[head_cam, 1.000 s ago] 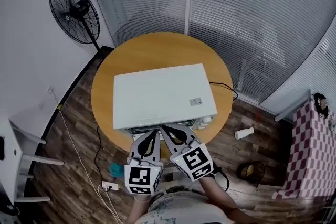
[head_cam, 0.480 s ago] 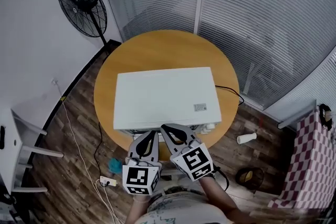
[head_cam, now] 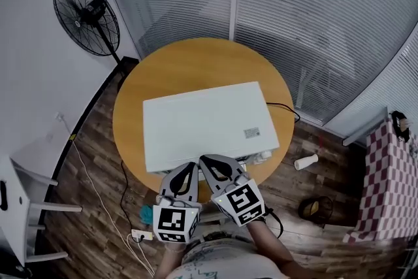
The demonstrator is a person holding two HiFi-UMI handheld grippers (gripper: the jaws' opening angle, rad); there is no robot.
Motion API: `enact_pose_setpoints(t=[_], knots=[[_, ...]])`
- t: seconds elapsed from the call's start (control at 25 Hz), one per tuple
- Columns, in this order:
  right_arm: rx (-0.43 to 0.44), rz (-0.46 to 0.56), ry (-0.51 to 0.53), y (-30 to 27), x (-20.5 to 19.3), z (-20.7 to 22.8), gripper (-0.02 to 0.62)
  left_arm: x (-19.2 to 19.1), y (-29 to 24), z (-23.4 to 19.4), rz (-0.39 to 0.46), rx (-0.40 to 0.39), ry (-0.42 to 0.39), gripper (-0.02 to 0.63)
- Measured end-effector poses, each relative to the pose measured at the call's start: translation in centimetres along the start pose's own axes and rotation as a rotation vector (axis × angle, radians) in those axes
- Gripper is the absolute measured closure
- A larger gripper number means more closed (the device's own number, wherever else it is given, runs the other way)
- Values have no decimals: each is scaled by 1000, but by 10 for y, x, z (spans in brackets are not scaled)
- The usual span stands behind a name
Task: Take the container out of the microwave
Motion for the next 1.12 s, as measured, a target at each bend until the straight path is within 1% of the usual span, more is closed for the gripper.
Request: enact_pose_setpoints(t=[0.24, 0.36, 0.56, 0.84, 1.12], knots=[[-44, -2, -15, -6, -4, -10, 601, -6, 3, -11, 12, -51, 7, 591], [-56, -2, -18, -8, -6, -13, 601, -8, 4, -13, 7, -68, -7, 591], [-85, -16, -17, -7, -11, -14, 601, -12, 3, -15, 1, -96, -6, 591], [-112, -53, -22, -5, -21, -13, 601, -14, 0, -17, 10, -126, 10, 591], [-126, -94, -14, -3, -35, -14, 601, -19, -5, -15, -5, -165, 12, 591]])
Point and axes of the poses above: the fingertips, and each gripper's own axes: y backward along the fingers, z to its right, x out of its top, the point moved 9 cm from there along y, backward along the fingers, and after that the axes turned 12 degrees about -y, right-handed, at the moved point
